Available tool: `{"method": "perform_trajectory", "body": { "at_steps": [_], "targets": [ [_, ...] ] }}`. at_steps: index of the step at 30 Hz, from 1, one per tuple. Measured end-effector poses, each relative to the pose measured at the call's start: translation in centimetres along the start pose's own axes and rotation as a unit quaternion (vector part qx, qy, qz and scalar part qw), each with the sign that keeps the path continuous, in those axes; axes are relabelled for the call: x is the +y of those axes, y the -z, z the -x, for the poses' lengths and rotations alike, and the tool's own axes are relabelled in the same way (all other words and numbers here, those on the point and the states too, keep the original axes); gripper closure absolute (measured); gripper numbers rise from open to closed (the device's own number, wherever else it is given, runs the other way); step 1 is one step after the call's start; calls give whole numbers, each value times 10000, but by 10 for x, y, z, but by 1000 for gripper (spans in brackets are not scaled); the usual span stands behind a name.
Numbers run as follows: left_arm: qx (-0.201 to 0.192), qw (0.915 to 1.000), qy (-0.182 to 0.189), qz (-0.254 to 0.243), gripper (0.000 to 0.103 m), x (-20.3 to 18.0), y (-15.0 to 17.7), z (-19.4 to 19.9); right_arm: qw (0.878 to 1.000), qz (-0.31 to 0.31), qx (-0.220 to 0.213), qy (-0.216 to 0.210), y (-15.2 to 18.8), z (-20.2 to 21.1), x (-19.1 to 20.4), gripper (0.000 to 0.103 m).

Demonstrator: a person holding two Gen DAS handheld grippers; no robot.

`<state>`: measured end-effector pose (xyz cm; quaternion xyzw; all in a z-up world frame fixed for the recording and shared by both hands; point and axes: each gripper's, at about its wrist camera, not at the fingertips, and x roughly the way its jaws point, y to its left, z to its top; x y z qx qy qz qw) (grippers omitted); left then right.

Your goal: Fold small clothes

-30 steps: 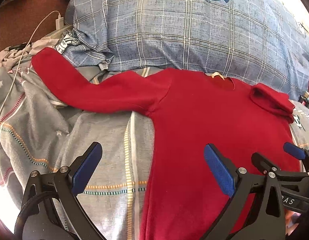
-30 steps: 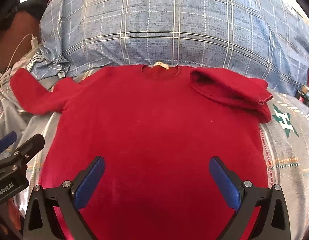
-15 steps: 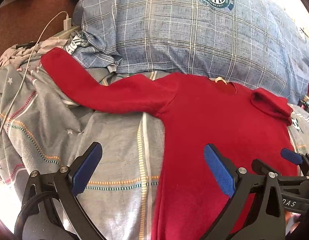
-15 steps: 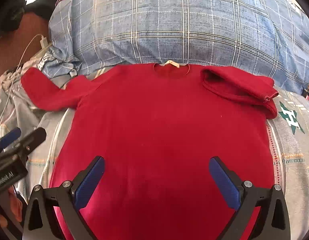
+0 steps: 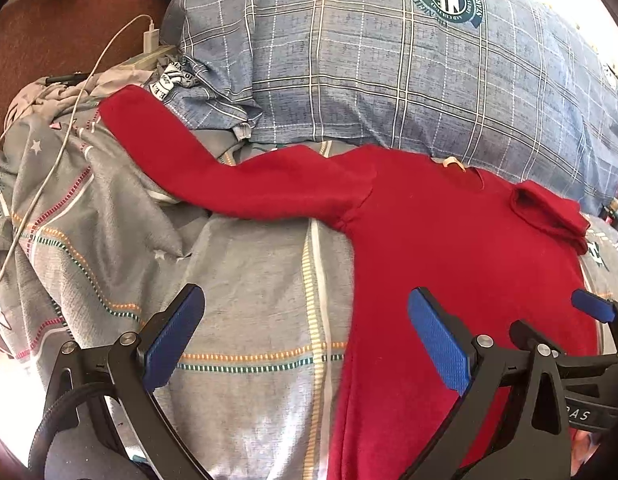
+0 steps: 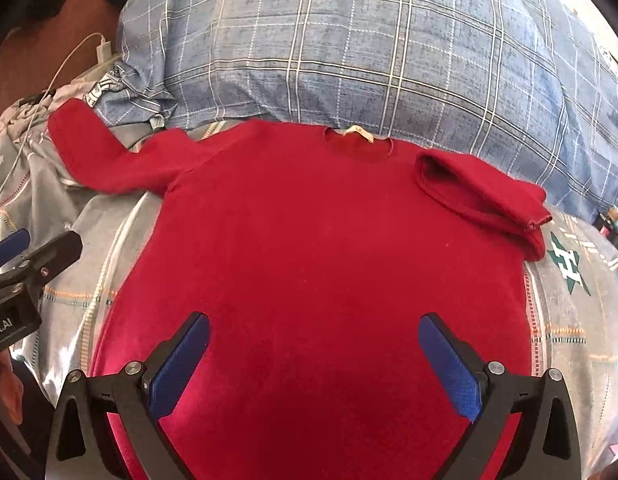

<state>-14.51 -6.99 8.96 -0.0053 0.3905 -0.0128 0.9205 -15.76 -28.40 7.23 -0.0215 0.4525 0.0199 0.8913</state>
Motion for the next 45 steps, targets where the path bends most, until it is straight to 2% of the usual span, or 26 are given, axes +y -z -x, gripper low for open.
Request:
{"method": "perform_trajectory", "body": {
  "at_steps": [12,45],
  "targets": [
    [73,9998,-100,155,1,11,0,-11,9995,-207,-85,-209,-6,0,6,0],
    [202,9993,-297,139,1,15,-8,-40,9995,-112,-81,-281,-17,-20,19,0]
  ]
}}
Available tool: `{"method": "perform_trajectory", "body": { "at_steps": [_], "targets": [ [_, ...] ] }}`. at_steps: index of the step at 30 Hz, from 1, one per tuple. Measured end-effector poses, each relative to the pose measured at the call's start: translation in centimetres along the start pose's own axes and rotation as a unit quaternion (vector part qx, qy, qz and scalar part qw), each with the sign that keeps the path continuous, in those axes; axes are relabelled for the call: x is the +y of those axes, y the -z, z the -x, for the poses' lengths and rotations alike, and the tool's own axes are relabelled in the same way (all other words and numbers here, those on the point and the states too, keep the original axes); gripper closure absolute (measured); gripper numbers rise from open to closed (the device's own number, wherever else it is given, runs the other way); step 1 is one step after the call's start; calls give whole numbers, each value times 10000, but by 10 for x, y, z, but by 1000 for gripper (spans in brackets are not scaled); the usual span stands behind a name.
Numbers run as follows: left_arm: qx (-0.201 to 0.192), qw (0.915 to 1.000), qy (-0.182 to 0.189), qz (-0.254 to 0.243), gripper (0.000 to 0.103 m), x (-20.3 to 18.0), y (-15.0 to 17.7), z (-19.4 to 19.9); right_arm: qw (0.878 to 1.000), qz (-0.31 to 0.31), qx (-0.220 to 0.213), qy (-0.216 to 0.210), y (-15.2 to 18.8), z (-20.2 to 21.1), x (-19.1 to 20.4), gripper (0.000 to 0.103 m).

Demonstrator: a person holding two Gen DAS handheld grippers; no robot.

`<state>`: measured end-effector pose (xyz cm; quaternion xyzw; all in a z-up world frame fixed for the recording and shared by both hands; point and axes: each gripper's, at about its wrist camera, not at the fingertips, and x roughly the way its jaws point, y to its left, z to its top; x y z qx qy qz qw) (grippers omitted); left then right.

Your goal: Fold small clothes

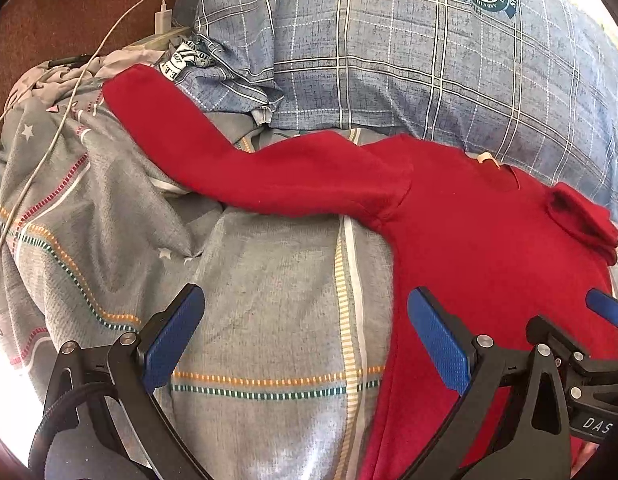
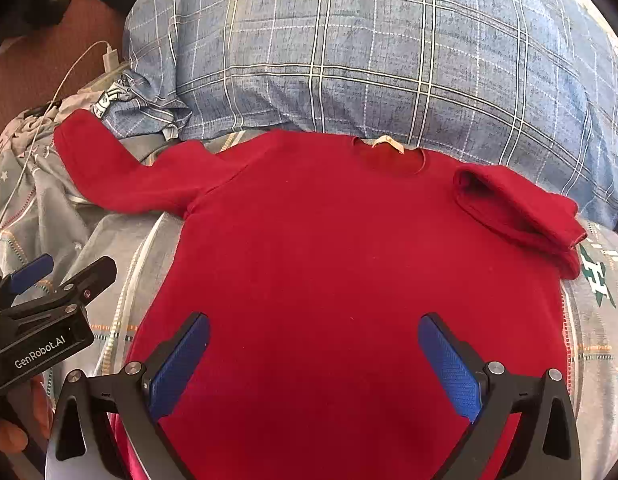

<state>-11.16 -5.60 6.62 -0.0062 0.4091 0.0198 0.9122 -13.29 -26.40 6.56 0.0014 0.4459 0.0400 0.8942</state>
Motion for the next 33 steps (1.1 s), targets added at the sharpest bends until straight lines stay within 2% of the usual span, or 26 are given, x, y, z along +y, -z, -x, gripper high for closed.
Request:
{"method": "perform_trajectory", "body": {
  "at_steps": [4,6,10,12,17,22,27,32,33],
  "targets": [
    [-38,10000,-58,37,1,6,-8,-1,10000,-1,19,-8,-1,-3,1,0],
    [-52,9997,-233,59,1,13,-19,-2,10000,-3,35,-41,-2,-5,0,0],
    [-222,9964,-818,-16,1,29,-51,-7,9999,-51,69,-122,-2,-9,-1,0],
    [-263,9919,-1242,-77,1,42,-72,-17,9997,-104,93,-199,-2,-9,-2,0],
    [-297,9808,-1926,82,1,80,-120,-44,9988,-186,190,-419,2,-12,-3,0],
    [-140,9751,-2179,393,1,114,-155,-76,9983,-224,257,-475,3,-16,-7,0],
    [-149,9659,-2572,251,1,128,-176,-96,9967,-392,379,-600,3,-23,-14,0],
    [14,9616,-2731,254,2,145,-186,-114,9966,-393,463,-561,3,-29,-16,0],
    [39,9623,-2704,290,5,149,-187,-116,9965,-401,476,-562,4,-30,-17,0]
  ]
}}
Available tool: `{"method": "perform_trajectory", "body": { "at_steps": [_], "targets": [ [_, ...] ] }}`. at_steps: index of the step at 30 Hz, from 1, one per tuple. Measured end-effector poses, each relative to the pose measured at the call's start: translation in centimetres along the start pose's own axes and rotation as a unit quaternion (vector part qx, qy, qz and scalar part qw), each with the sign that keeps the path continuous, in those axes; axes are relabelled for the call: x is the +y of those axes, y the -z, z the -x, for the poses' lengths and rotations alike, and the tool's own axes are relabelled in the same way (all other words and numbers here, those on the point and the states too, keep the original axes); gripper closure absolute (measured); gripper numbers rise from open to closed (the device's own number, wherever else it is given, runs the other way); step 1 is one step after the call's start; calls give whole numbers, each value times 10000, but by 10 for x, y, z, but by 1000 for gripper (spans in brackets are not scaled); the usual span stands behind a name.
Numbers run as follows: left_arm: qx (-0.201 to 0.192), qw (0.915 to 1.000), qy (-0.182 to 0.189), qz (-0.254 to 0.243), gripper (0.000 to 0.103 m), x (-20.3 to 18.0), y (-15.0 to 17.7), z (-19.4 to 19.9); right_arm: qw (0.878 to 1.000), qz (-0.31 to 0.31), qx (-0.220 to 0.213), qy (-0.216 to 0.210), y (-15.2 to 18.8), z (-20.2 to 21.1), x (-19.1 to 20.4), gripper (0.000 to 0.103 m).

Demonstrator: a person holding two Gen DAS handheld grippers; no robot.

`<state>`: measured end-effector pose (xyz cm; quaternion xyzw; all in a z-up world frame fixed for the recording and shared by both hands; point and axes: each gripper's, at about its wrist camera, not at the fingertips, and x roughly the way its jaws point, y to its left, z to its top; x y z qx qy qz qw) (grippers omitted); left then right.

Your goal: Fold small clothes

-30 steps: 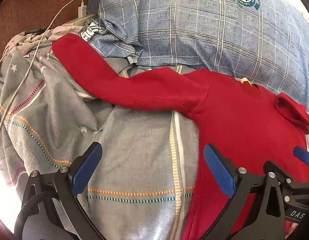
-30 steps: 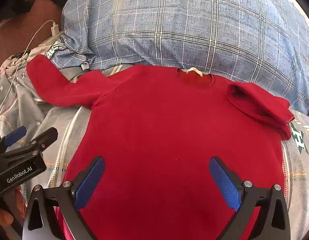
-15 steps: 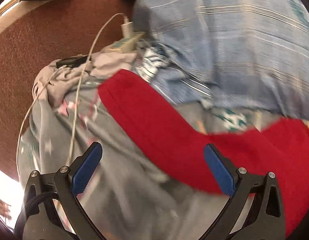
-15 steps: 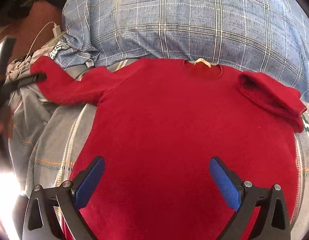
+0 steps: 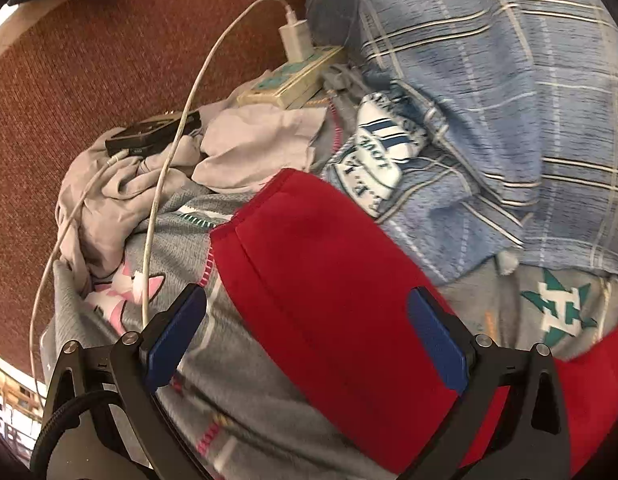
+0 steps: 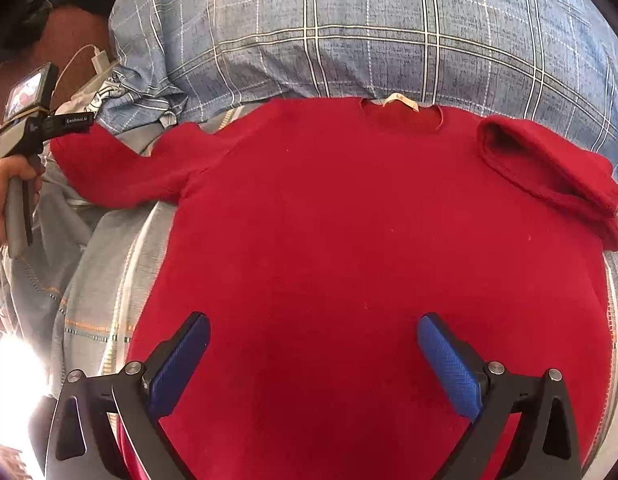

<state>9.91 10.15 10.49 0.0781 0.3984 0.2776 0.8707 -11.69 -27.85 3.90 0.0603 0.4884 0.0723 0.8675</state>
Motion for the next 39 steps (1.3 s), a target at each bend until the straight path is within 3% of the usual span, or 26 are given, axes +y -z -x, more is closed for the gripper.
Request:
{"method": "perform_trajectory", "body": {
  "at_steps": [4,6,7,9,11,13,19,23,28,37,39],
  "targets": [
    [160,9996,213,94,22,2,-2,-15,10000,-20,34,-1,1,-3,-1,0],
    [-20,9999,103,-1,47,1,-4,-16,10000,-20,46,16,2,-3,-1,0],
    [-50,10000,56,-41,54,1,-4,-16,10000,-16,46,24,2,-3,-1,0],
    [-81,9999,114,-33,88,3,-5,-14,10000,-7,43,31,3,-3,1,0],
    [-62,9995,300,80,88,5,-4,-2,10000,-2,37,22,3,-3,1,0],
    [-329,9985,415,142,89,5,-5,17,10000,0,37,23,4,-3,2,0],
    [-898,9850,1470,-31,91,-23,4,96,10000,-49,-5,-21,4,0,3,0],
    [-948,9638,2476,-271,91,-65,15,152,9998,-128,-137,-2,2,9,-4,0],
    [-834,9357,3359,-687,91,-135,39,203,9982,-484,-362,-29,2,25,-34,0],
    [-223,8982,4147,-1438,91,-246,111,228,9901,-1370,-309,-11,11,31,-106,0],
    [-73,8875,4350,-1516,79,-259,120,225,9892,-1434,-305,37,13,30,-115,0]
  ]
}}
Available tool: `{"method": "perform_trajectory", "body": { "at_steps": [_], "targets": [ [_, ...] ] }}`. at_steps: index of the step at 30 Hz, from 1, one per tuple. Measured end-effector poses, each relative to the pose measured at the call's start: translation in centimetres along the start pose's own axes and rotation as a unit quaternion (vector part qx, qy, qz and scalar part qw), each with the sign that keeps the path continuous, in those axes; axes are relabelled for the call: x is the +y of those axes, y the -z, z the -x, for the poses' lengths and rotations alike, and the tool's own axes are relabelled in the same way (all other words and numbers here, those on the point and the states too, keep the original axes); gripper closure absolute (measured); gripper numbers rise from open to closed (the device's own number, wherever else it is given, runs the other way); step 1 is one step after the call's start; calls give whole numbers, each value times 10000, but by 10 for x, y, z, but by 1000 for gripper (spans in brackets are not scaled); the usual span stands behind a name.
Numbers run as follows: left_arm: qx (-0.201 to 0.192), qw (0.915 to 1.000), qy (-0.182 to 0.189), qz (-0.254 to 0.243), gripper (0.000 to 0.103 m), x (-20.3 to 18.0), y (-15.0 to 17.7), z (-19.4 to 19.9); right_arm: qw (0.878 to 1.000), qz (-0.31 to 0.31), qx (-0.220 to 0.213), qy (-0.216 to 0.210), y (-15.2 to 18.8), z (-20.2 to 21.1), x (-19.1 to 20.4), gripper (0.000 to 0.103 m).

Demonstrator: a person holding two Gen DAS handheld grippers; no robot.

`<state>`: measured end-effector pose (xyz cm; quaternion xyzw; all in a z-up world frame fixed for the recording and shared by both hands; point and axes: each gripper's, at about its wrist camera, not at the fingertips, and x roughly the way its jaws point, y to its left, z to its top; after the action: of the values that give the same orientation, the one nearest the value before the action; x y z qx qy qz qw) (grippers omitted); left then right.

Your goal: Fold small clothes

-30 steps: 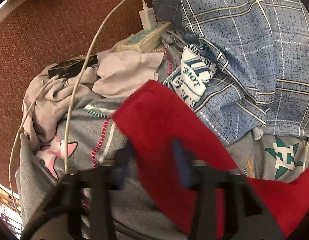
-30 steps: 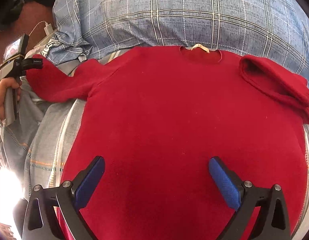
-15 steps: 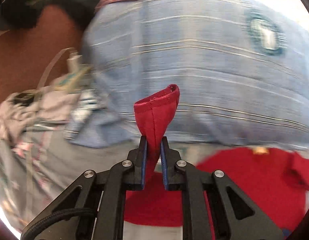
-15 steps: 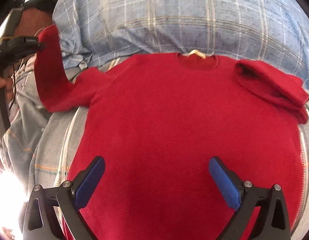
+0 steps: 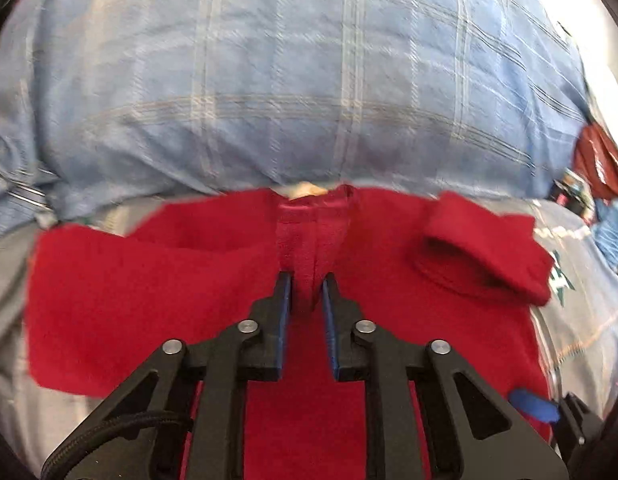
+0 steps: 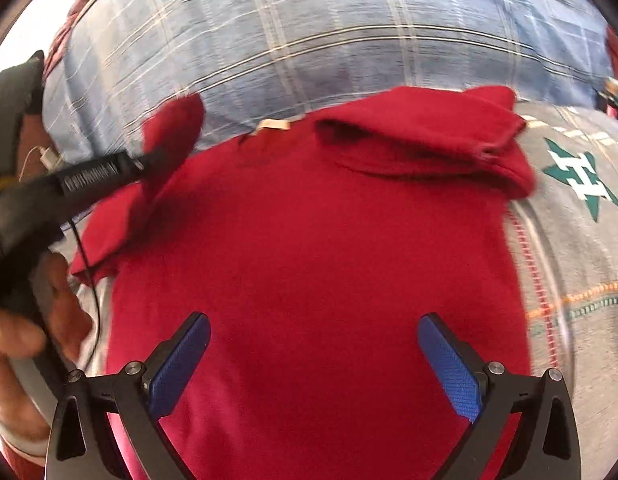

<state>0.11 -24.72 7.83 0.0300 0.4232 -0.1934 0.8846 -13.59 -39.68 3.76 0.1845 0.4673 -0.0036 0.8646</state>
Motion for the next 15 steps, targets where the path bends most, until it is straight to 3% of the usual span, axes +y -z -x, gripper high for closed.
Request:
{"method": "perform_trajectory", "body": {
  "at_steps": [3,7,10,12,15],
  "targets": [
    [141,9993,346,97,66,4,4,-3,9997,-191,-44,-109,-1,-1,-13,0],
    [-50,9997,213,100,58,25,6,26,9994,-195,-35,-289,-4,-4,-10,0],
    [-237,9995,-109,177,57,52,13,52,9991,-199,-69,-368,-5,-11,-6,0],
    [-377,9981,-322,377,46,78,21,68,9985,-203,-60,-497,-9,-18,-2,0],
    [-542,9927,-696,817,42,116,35,86,9971,-260,-95,-705,-25,-31,7,0]
  ]
}}
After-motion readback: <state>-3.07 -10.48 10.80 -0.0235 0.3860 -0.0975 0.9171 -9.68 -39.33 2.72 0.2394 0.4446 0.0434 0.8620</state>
